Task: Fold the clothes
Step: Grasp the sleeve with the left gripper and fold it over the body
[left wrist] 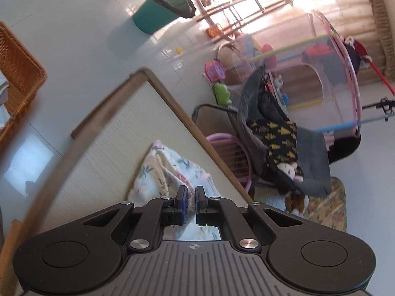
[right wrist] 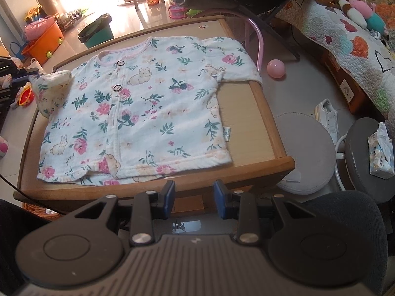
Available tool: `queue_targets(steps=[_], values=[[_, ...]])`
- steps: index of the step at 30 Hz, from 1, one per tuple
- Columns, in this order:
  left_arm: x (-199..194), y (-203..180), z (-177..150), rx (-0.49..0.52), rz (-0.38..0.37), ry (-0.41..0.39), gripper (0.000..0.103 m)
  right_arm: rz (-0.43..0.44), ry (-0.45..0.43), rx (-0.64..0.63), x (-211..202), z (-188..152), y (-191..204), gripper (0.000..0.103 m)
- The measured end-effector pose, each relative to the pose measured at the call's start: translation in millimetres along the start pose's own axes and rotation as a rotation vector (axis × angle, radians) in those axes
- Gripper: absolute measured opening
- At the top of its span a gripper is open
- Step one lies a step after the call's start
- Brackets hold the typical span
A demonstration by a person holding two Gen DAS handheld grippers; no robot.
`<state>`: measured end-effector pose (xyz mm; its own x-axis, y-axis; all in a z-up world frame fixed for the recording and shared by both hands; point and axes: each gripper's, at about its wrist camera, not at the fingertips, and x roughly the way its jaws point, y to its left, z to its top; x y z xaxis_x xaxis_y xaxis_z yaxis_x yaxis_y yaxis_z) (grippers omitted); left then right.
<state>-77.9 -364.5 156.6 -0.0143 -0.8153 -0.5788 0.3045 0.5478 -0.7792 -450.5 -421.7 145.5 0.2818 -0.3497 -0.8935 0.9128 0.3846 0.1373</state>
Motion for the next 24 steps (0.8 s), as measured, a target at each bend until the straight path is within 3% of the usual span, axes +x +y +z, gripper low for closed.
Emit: queue_targets(steps=[9, 14, 24], values=[[42, 3, -48, 0.051, 0.029, 0.117, 0.006, 0.011, 0.007, 0.02, 4, -2, -8, 0.034], [55, 4, -67, 0.143, 0.078, 0.162, 0.006, 0.01, 0.014, 0.02, 7, -2, -9, 0.034], [72, 5, -67, 0.246, 0.125, 0.24, 0.007, 0.012, 0.027, 0.022, 12, -3, -10, 0.034]])
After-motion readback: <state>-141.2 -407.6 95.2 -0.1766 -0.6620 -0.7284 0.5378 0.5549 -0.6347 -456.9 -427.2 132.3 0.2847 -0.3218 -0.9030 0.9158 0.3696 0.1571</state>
